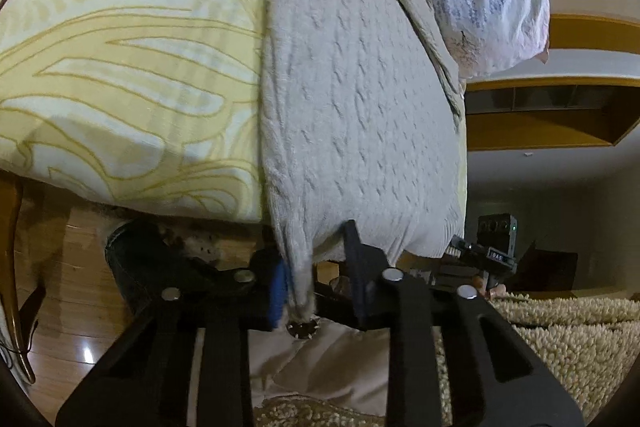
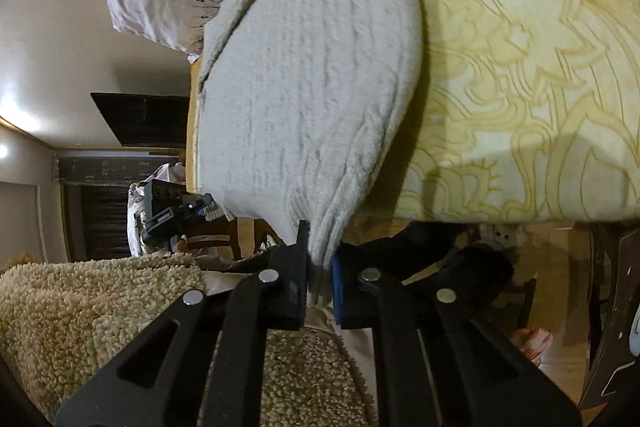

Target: Fold small clothes

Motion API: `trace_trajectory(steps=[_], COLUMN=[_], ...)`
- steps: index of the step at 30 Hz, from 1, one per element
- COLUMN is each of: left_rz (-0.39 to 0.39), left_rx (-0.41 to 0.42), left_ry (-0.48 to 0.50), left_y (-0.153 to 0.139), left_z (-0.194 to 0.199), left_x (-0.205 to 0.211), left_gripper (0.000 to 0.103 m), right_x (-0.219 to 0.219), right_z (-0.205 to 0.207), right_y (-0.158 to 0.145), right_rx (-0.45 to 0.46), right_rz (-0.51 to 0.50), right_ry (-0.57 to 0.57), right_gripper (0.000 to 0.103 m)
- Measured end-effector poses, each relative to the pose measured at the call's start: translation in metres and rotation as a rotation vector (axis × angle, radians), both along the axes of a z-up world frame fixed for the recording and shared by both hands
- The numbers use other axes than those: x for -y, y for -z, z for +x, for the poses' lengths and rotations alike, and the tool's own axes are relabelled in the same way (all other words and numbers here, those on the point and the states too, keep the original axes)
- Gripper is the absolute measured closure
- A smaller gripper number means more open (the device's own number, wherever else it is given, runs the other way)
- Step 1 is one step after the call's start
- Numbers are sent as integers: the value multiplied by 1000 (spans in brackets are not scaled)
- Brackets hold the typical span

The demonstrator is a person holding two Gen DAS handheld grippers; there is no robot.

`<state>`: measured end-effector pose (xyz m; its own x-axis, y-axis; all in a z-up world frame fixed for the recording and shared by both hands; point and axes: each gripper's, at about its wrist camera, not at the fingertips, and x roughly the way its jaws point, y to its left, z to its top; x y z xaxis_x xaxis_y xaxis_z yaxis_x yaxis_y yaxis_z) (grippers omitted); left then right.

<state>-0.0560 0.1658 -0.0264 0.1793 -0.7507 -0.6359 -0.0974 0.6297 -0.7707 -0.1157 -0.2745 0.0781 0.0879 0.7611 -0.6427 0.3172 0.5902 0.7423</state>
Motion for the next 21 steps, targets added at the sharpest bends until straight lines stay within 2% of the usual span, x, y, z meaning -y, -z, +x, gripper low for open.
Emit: trace_trajectory(steps=[1,3,11,17,21], left_rz=[-2,-17,-66,-169,-256], left_rx=[5,27,145,235,292], left_ry=[5,10,-42,-120,-183], left_y=[-2,-8,-37,-53,-65], left_z=[0,-2,13,40,67], left_x=[0,1,-7,-16,-22], left_gripper=[85,96,96,96,96], right_x=[-1,-3,4,21,27], right_z=[2,5,32,58,73], right_y=[-2,-6,-35,-62,-73], right_rx=[13,38,200,357,436], right_rz=[1,10,-22,-73,-70], right_ry=[-3,-4,47,187,282], right_gripper=[94,95,96,96,96])
